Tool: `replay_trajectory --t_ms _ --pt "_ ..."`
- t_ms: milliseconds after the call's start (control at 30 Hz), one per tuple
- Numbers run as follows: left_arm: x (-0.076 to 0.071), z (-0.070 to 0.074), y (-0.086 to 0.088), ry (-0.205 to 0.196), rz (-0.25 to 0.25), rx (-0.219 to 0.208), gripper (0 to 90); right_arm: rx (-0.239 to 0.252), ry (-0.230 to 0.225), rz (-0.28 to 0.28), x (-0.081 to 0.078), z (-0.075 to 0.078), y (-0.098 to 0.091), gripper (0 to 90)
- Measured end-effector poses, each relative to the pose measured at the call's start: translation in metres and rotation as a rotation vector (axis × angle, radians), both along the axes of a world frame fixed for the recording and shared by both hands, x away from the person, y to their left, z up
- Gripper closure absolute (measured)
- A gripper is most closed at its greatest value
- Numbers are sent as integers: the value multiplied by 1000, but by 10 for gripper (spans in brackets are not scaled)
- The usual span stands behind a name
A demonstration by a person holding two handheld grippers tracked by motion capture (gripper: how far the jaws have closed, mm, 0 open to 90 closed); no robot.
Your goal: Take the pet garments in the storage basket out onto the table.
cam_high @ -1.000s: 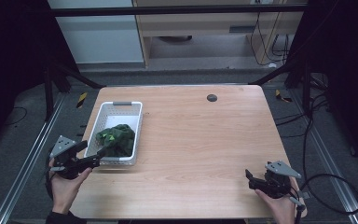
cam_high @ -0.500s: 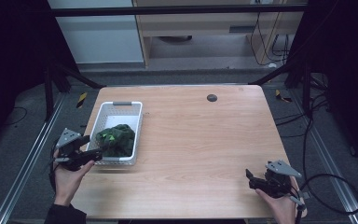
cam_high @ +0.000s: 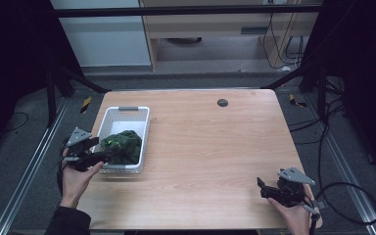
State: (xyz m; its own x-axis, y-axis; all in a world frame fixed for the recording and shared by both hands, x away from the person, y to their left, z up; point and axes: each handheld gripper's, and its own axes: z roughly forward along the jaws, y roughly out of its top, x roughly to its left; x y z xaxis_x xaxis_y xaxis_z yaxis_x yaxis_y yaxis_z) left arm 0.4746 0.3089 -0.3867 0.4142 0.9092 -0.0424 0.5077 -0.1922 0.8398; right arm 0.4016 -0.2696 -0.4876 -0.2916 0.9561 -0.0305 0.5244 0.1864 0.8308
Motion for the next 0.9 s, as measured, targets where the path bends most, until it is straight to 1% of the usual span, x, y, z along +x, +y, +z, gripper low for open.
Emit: replay_trajectory --t_ms 167,333,433,567,733,900 --pt "7 -2 -3 13 -4 22 158 2 3 3 0 0 1 105" --pt "14 -5 -6 37 -7 32 156 -1 5 1 1 0 0 105" --pt "18 -7 -7 50 -6 40 150 8 15 -2 1 -1 0 104" --pt "23 -10 -10 66 -11 49 145 2 17 3 1 -1 0 101" --pt "29 -13 -14 82 -17 75 144 -1 23 5 2 -2 -1 98" --pt "34 -16 -17 99 -13 90 141 0 26 6 2 -2 -1 97"
